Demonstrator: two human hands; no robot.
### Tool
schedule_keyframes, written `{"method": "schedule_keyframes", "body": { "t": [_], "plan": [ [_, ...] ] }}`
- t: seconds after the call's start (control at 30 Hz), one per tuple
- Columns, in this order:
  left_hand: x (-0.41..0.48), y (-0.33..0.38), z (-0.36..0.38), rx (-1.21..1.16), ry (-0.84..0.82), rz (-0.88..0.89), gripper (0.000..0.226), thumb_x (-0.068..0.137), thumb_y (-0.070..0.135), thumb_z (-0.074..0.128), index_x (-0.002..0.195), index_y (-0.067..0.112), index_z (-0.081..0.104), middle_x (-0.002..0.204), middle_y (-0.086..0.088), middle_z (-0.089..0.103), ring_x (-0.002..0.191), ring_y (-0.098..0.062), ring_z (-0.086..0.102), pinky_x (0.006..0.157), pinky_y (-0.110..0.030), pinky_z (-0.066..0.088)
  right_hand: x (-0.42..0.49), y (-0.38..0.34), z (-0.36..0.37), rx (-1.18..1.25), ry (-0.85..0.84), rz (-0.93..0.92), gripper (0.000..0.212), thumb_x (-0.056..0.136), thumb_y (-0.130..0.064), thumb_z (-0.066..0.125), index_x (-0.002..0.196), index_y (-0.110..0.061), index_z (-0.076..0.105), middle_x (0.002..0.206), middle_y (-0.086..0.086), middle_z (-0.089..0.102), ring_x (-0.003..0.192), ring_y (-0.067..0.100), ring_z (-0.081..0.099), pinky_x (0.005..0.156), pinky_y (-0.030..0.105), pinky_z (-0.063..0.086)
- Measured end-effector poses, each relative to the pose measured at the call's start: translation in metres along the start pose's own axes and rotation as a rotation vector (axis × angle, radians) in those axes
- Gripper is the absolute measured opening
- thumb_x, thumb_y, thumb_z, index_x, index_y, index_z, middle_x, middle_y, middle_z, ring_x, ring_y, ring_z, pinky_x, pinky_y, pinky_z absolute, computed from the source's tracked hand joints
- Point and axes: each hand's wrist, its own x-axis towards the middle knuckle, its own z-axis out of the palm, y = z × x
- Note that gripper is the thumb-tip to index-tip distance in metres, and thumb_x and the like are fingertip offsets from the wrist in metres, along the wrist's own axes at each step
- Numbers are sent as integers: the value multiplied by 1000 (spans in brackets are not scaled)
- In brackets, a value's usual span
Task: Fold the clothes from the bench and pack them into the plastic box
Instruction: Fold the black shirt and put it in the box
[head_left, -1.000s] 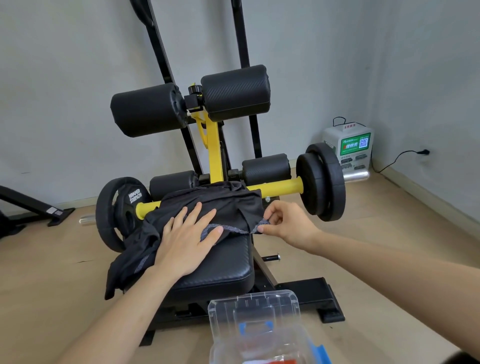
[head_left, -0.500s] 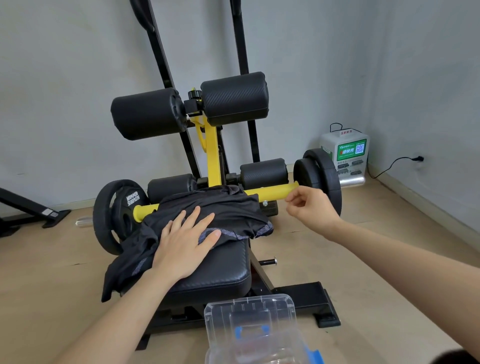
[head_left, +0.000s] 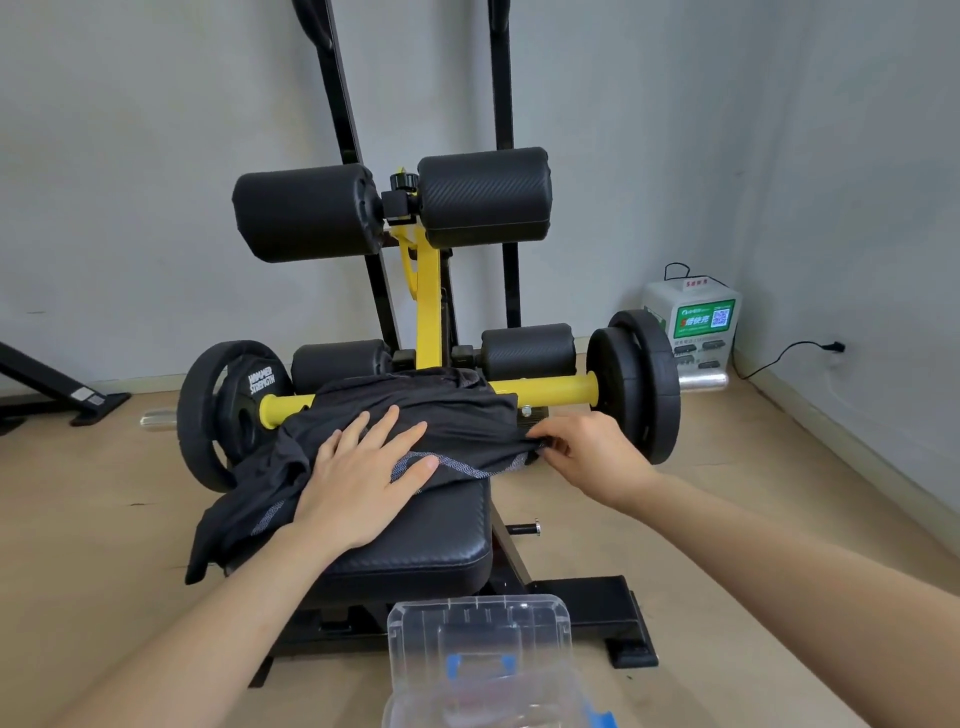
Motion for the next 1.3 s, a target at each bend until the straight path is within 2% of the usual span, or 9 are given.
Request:
{"method": "schedule_keyframes", "body": {
  "t": [0.13,0.3,0.47,0.7,0.9,1.0,1.1,1.2,1.3],
  "plan": [
    [0,-1,1,-8,-9,-4,77,84,78,3,154,50,20,168,13,5,155,-19,1,123,-44,7,4,9,-6,-227,-155,120,21,90,-13,55,99,-11,73,95,8,71,92,31,64,81,41,53],
    [0,0,1,-5,-20,-2,85,80,83,-4,155,50,16,168,11,3,155,-20,0,124,-45,5,7,-19,-7,102,74,22,31,85,-7,58,113,-16,71,108,-3,68,101,16,59,89,32,50],
    [-7,1,-4,3,7,20,89,79,85,-3,156,47,18,169,9,6,155,-21,3,124,-44,9,25,-59,10,91,-233,-35,52,101,-45,44,149,-26,41,157,-3,35,147,15,25,118,27,20],
    [-33,-9,-10,10,14,91,75,89,72,5,156,41,21,169,6,9,155,-22,5,125,-44,9,61,-63,28,238,-427,343,84,92,-70,39,158,-26,13,166,-1,3,153,18,6,123,39,12],
    [-62,-29,-18,-13,66,135,61,100,63,23,155,38,27,166,9,19,153,-19,15,123,-40,15,75,-94,44,-130,-139,196,73,94,-62,41,154,-24,27,163,6,19,149,30,17,117,50,23],
    [-76,-48,-21,-56,320,217,44,100,51,41,134,30,61,134,10,61,123,-15,55,98,-33,43,72,-129,52,-25,-173,-63,63,95,-59,46,152,-37,29,164,-4,18,150,27,13,117,52,20],
    [-84,-78,-19,-51,613,83,27,90,39,65,113,24,67,102,7,61,93,-18,60,71,-29,44,70,-146,65,-131,-364,-112,68,90,-71,39,151,-50,19,165,-9,9,152,28,2,119,54,9],
    [-92,-103,-20,-192,557,-210,45,83,44,74,121,28,57,109,6,54,94,-13,57,63,-29,48,74,-149,67,-193,-450,-86,69,87,-77,34,150,-54,16,166,-9,8,152,31,1,119,56,6],
    [-98,-115,-20,-275,519,-296,16,91,43,66,91,28,61,81,12,56,74,-13,59,54,-29,42,79,-154,70,-203,-473,-53,70,85,-79,34,149,-54,20,165,-8,13,151,33,5,118,58,10]
  ]
}}
